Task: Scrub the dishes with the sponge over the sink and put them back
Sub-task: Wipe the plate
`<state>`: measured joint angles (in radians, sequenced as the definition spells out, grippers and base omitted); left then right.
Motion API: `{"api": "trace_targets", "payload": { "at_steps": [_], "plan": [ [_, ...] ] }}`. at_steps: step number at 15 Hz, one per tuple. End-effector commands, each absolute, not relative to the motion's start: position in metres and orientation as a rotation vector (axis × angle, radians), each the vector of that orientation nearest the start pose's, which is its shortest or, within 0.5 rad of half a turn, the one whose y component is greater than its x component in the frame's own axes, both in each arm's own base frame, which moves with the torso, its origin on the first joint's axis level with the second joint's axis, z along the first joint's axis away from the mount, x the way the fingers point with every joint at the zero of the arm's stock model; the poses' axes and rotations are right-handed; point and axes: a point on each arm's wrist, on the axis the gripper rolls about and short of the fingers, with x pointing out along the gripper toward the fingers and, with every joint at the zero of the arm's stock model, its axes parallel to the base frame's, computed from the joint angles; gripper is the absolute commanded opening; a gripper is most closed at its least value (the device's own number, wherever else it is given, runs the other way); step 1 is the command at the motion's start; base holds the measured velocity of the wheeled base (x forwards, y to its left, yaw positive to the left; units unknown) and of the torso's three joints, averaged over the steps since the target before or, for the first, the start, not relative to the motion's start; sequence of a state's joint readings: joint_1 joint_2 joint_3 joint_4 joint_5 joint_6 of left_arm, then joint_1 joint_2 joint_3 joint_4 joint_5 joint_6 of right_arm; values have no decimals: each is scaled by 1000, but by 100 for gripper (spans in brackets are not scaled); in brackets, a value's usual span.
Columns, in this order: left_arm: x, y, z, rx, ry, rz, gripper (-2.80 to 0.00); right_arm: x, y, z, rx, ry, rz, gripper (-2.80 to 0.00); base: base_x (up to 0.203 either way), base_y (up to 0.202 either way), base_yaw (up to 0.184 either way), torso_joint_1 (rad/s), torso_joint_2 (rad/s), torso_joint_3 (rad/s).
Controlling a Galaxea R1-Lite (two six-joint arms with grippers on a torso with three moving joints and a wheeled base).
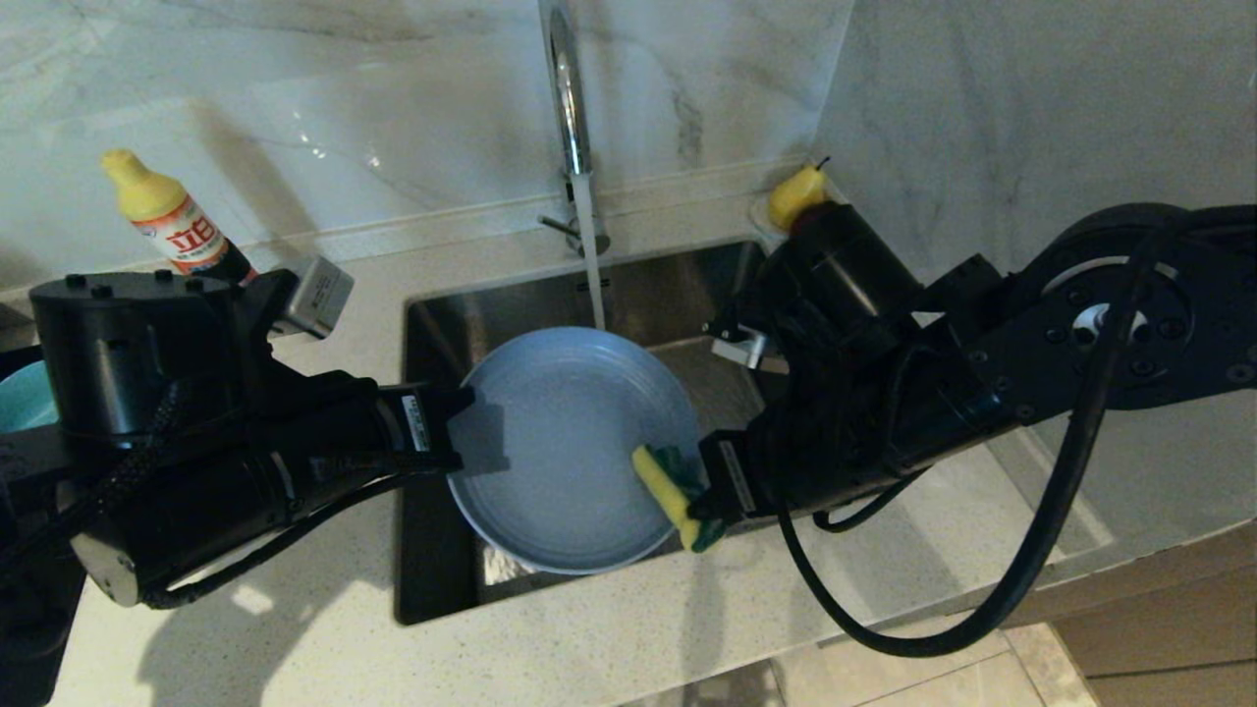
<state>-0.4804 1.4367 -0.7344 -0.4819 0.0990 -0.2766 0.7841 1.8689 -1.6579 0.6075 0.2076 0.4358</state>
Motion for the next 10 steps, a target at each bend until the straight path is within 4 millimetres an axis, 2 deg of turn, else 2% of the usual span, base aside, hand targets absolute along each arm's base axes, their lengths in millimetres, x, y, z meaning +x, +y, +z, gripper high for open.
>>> {"api": "trace_targets", "payload": {
  "at_steps": [1,6,10],
  "plan": [
    [212,-108,221,-213,258,-348,-280,248,247,251,161,959,736,-280,0,0,0,0,0,0],
    [211,-109,208,-199,304,-360,-280,263,259,260,201,869,762,-280,0,0,0,0,0,0],
    [210,-110,209,-199,303,-365,-280,271,271,265,207,838,782,-280,0,0,0,0,0,0]
  ]
}}
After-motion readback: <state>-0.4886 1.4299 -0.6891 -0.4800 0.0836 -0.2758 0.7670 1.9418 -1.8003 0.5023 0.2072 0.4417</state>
